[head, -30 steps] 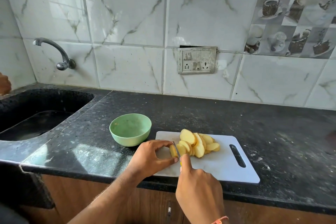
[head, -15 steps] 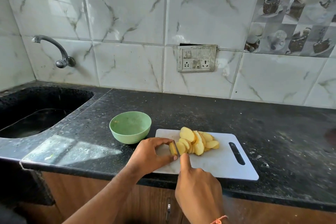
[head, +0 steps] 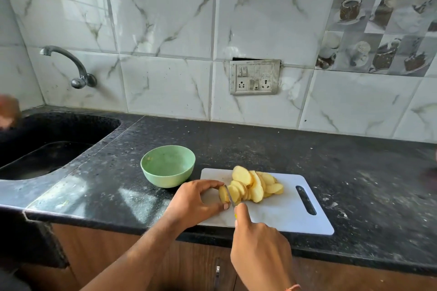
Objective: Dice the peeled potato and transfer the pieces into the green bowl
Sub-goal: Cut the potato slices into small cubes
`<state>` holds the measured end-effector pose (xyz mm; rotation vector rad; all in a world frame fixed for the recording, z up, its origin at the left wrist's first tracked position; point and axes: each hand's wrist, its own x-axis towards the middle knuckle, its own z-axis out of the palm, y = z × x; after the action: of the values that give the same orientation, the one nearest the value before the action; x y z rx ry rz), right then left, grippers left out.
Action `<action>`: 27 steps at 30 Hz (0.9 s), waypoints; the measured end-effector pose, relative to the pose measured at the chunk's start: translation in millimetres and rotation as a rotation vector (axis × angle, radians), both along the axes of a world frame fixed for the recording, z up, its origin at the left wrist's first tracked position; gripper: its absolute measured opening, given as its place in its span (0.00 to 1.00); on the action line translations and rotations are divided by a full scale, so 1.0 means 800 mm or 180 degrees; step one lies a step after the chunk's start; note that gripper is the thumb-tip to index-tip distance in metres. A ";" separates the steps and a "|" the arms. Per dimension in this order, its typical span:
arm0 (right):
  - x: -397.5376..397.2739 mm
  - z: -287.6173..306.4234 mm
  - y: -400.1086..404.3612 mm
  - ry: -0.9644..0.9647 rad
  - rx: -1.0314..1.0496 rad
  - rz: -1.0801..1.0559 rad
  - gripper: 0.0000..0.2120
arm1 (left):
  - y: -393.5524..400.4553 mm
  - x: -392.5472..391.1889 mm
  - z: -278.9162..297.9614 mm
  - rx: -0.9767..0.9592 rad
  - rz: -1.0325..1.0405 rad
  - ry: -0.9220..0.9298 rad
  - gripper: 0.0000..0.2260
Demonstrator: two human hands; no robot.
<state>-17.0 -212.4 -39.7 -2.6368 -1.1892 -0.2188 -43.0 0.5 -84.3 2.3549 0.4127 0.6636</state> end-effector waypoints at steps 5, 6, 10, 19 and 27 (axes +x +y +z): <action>0.005 0.002 0.008 -0.0113 0.0033 0.0002 0.20 | 0.000 0.002 -0.002 -0.0069 0.0070 0.0076 0.22; 0.006 0.001 0.008 -0.0089 0.0066 0.0005 0.21 | -0.001 0.001 -0.002 -0.0147 0.0092 0.0102 0.23; 0.006 -0.003 0.005 0.0063 0.0183 0.0002 0.21 | -0.001 0.001 0.001 -0.0295 0.0120 0.0195 0.30; -0.004 -0.002 0.002 0.0105 0.0033 0.0055 0.18 | 0.005 0.004 -0.006 -0.0331 0.0052 0.0218 0.47; 0.000 -0.001 0.014 0.0009 0.0022 0.0089 0.20 | 0.004 0.004 -0.007 -0.0366 0.0019 0.0161 0.44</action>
<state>-16.7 -201.5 -40.7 -2.6118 -1.2215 -0.2137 -39.9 4.1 -90.1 2.2660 0.4680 0.5686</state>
